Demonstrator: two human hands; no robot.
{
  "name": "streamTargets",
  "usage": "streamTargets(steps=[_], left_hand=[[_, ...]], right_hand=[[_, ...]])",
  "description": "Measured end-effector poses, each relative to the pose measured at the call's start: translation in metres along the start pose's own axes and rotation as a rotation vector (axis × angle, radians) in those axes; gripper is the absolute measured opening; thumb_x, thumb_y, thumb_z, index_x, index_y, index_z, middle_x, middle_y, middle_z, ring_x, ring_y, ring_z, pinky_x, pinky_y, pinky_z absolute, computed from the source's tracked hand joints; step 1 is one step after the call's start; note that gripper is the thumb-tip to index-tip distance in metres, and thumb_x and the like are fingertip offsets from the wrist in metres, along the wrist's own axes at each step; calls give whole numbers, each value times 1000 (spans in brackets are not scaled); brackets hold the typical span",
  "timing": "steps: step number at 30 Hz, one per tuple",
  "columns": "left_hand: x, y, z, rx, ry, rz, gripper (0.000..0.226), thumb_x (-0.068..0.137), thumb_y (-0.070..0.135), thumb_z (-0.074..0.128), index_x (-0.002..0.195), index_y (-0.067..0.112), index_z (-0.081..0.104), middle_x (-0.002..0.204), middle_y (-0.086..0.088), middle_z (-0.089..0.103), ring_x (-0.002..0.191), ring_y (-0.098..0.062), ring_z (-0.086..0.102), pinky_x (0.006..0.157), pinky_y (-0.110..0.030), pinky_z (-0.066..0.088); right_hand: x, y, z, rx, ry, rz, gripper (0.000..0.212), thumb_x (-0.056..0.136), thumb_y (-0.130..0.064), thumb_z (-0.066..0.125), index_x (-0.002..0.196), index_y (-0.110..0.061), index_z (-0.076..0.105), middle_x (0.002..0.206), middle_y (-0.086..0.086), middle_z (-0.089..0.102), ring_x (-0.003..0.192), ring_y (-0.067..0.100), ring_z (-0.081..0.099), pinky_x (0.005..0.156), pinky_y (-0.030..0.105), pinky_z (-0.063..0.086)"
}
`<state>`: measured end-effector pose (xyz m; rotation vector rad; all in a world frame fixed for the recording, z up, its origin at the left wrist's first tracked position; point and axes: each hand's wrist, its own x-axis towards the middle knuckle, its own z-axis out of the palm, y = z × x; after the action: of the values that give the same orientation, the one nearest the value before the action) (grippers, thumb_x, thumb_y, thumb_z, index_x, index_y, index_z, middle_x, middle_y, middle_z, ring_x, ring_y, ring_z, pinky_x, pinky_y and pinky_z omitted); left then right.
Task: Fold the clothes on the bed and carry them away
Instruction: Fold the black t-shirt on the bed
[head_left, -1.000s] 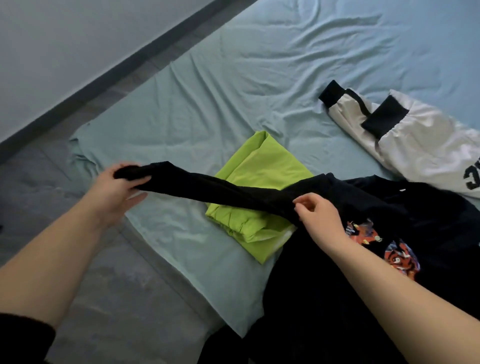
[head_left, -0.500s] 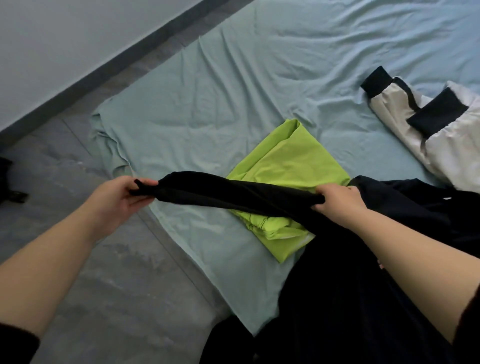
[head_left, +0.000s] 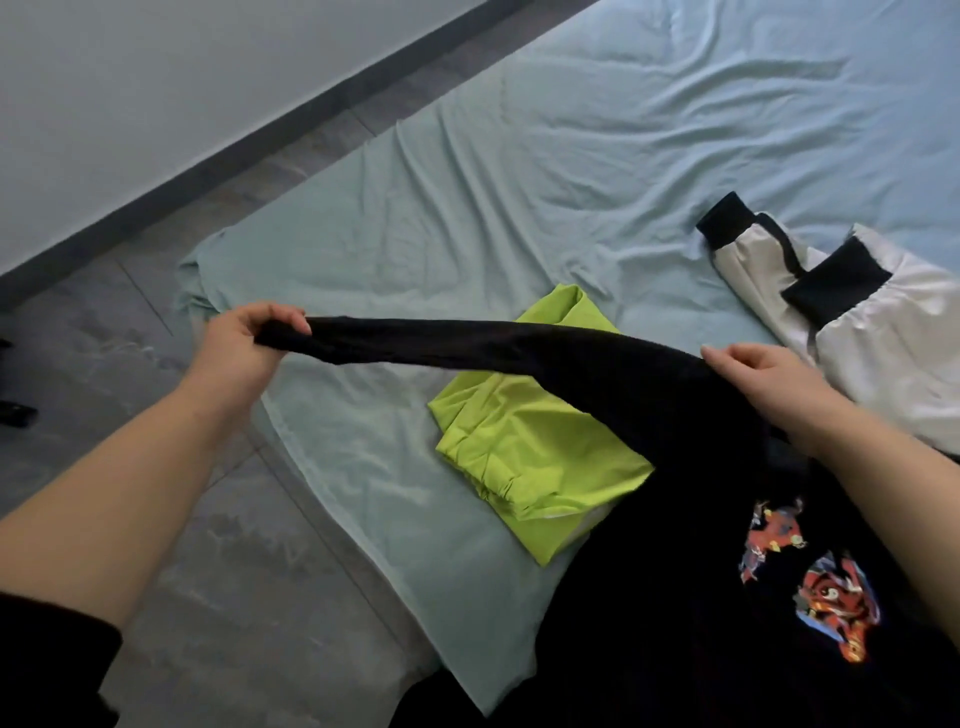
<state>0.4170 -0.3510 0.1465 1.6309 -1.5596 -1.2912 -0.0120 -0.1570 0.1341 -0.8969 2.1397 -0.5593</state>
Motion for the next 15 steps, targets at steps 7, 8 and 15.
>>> streamTargets(steps=[7,8,15], left_hand=[[4,-77,14,283,-195,-316,56,83,-23,26,111,-1,69,102,-14,63,83,-25,54,63,-20,44],[1,-91,17,226,-210,-418,55,85,-20,26,116,0,67,102,-15,61,80,-26,54,65,-26,49],[2,-134,35,-87,86,-664,45,89,21,67,128,10,46,122,-16,58,104,-31,62,80,-40,54]], right_hand=[[8,19,76,-585,109,26,35,91,-37,59,121,-20,61,124,11,59,119,34,51,97,45,39],[4,23,89,-637,105,-15,40,90,-38,58,128,-22,58,130,9,56,124,32,47,102,45,35],[-10,21,139,-453,205,-256,29,97,-29,49,121,-25,65,138,-2,55,134,19,43,111,46,23]])
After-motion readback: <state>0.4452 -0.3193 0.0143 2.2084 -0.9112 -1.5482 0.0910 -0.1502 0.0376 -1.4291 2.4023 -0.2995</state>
